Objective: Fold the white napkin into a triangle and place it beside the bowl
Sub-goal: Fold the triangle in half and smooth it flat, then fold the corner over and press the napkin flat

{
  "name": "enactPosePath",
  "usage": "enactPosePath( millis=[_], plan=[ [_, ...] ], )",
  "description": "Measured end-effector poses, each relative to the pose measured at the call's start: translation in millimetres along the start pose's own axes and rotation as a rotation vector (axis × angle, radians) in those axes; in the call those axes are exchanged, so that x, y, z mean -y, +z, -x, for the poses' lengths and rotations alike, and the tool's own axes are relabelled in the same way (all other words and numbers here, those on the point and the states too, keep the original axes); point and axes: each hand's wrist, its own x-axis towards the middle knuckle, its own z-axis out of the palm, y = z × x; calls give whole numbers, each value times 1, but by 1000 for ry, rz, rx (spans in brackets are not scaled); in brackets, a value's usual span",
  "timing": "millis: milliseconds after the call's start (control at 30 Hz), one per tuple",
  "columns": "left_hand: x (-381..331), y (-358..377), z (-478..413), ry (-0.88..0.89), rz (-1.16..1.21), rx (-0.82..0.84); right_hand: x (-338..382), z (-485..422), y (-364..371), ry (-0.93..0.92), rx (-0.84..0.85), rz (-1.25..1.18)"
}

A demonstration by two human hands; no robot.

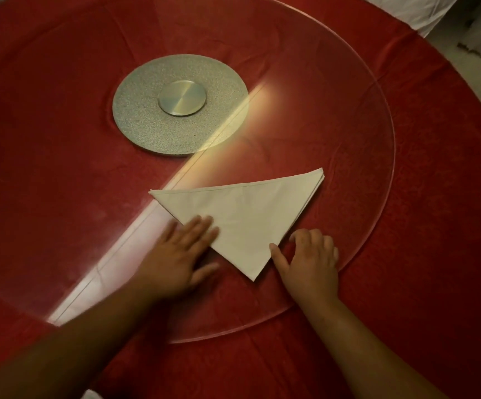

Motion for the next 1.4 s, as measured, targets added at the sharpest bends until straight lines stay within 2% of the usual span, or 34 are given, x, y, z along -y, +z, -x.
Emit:
enactPosePath(
  millis=[133,200,467,567,733,900,1033,1233,1300,1400],
  plan=[
    [53,-3,1,-295,-16,-29,-2,-2,-1,20,12,-1],
    [63,-6,-2,-367,-3,-45,-2,-3,-3,29,26,-3],
    [56,2,-2,-369,11,-97,-14,-64,-19,105,82,-151],
    [53,4,-4,-364,-5,-109,-20,-116,-20,215,84,-174],
    [47,9,-8,-372,-16,-130,-31,-183,-14,472,184,-319],
    [37,12,-11,-392,-6,-145,-35,-201,-10,554,196,-378],
    [28,13,-14,-403,30,-169,-32,-201,-11,517,164,-410],
    [16,13,-18,-475,70,-221,-15,-191,-19,514,-36,-642],
    [13,14,-19,-480,68,-227,-3,-185,-21,453,-97,-694],
    [8,14,-21,-487,75,-220,27,-170,-24,257,-172,-708]
  ],
)
